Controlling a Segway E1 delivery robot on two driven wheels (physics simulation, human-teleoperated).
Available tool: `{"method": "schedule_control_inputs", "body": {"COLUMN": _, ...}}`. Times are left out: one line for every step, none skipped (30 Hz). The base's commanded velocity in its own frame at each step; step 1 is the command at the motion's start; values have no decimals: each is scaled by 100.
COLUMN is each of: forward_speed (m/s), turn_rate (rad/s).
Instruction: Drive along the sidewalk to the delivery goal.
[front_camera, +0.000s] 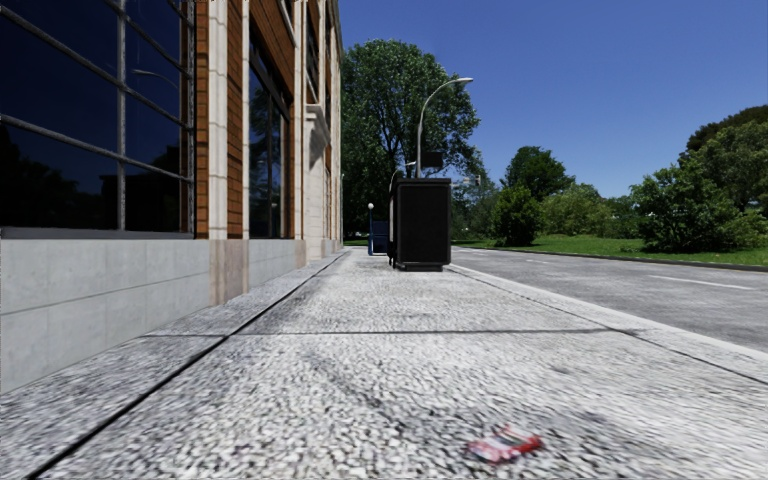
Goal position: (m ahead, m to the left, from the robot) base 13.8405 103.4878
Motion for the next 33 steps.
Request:
{"method": "schedule_control_inputs", "body": {"forward_speed": 200, "turn_rate": 0}}
{"method": "schedule_control_inputs", "body": {"forward_speed": 200, "turn_rate": 0}}
{"method": "schedule_control_inputs", "body": {"forward_speed": 200, "turn_rate": 0}}
{"method": "schedule_control_inputs", "body": {"forward_speed": 200, "turn_rate": 0}}
{"method": "schedule_control_inputs", "body": {"forward_speed": 200, "turn_rate": 0}}
{"method": "schedule_control_inputs", "body": {"forward_speed": 200, "turn_rate": 0}}
{"method": "schedule_control_inputs", "body": {"forward_speed": 200, "turn_rate": 0}}
{"method": "schedule_control_inputs", "body": {"forward_speed": 200, "turn_rate": 0}}
{"method": "schedule_control_inputs", "body": {"forward_speed": 200, "turn_rate": 0}}
{"method": "schedule_control_inputs", "body": {"forward_speed": 200, "turn_rate": 0}}
{"method": "schedule_control_inputs", "body": {"forward_speed": 200, "turn_rate": 0}}
{"method": "schedule_control_inputs", "body": {"forward_speed": 200, "turn_rate": 0}}
{"method": "schedule_control_inputs", "body": {"forward_speed": 200, "turn_rate": 0}}
{"method": "schedule_control_inputs", "body": {"forward_speed": 200, "turn_rate": 3}}
{"method": "schedule_control_inputs", "body": {"forward_speed": 200, "turn_rate": 11}}
{"method": "schedule_control_inputs", "body": {"forward_speed": 200, "turn_rate": 17}}
{"method": "schedule_control_inputs", "body": {"forward_speed": 200, "turn_rate": 17}}
{"method": "schedule_control_inputs", "body": {"forward_speed": 200, "turn_rate": 18}}
{"method": "schedule_control_inputs", "body": {"forward_speed": 200, "turn_rate": 19}}
{"method": "schedule_control_inputs", "body": {"forward_speed": 200, "turn_rate": 19}}
{"method": "schedule_control_inputs", "body": {"forward_speed": 200, "turn_rate": 18}}
{"method": "schedule_control_inputs", "body": {"forward_speed": 200, "turn_rate": 0}}
{"method": "schedule_control_inputs", "body": {"forward_speed": 200, "turn_rate": 0}}
{"method": "schedule_control_inputs", "body": {"forward_speed": 200, "turn_rate": 0}}
{"method": "schedule_control_inputs", "body": {"forward_speed": 200, "turn_rate": 0}}
{"method": "schedule_control_inputs", "body": {"forward_speed": 200, "turn_rate": 0}}
{"method": "schedule_control_inputs", "body": {"forward_speed": 200, "turn_rate": 0}}
{"method": "schedule_control_inputs", "body": {"forward_speed": 200, "turn_rate": 0}}
{"method": "schedule_control_inputs", "body": {"forward_speed": 200, "turn_rate": 0}}
{"method": "schedule_control_inputs", "body": {"forward_speed": 200, "turn_rate": 0}}
{"method": "schedule_control_inputs", "body": {"forward_speed": 200, "turn_rate": 0}}
{"method": "schedule_control_inputs", "body": {"forward_speed": 200, "turn_rate": 0}}
{"method": "schedule_control_inputs", "body": {"forward_speed": 200, "turn_rate": 0}}
